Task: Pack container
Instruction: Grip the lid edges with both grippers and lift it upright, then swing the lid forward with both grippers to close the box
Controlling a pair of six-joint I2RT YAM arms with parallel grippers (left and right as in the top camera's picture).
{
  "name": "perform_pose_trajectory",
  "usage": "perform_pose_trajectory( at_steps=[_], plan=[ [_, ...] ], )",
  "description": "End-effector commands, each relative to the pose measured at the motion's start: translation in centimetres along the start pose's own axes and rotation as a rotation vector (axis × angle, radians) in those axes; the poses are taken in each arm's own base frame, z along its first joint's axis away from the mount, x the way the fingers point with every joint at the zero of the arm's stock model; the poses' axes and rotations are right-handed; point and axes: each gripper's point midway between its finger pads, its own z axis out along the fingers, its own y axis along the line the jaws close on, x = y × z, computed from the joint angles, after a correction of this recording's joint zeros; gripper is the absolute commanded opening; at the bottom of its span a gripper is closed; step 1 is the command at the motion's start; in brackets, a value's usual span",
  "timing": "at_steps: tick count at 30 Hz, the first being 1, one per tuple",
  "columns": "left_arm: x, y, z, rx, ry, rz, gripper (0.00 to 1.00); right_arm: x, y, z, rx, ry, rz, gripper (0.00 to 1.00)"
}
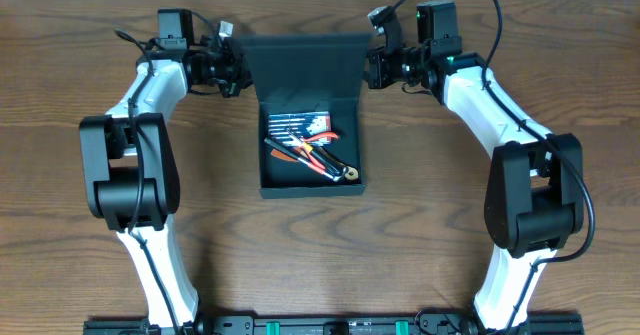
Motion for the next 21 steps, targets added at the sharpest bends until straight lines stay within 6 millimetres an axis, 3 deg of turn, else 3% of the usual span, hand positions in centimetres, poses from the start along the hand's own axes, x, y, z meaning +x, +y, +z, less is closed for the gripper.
perform_pose_trajectory(
  at_steps=[1,12,17,21],
  plan=[
    [-0.7,-2.0,-1.9,0.03,-0.028,0.055,0.05,-1.6,3.1,-1.0,-0.029,-0.021,-0.098,0.01],
    [-0.1,0.9,-3.7,-0.051,-0.021,0.026,0.05,0.3,5.8,-1.8,0.093,0.074,-0.132,0.01],
    [0.7,4.1,-5.4,-0.313,-0.07,0.046,0.05,2.2,5.4,-2.1,0.279,0.156,-0.137,0.01],
    [1.0,4.6,-7.6,-0.452,-0.121,0.076,0.05,3.1,6.4,-1.7,0.31,0.189,-0.162,0.01]
  ],
)
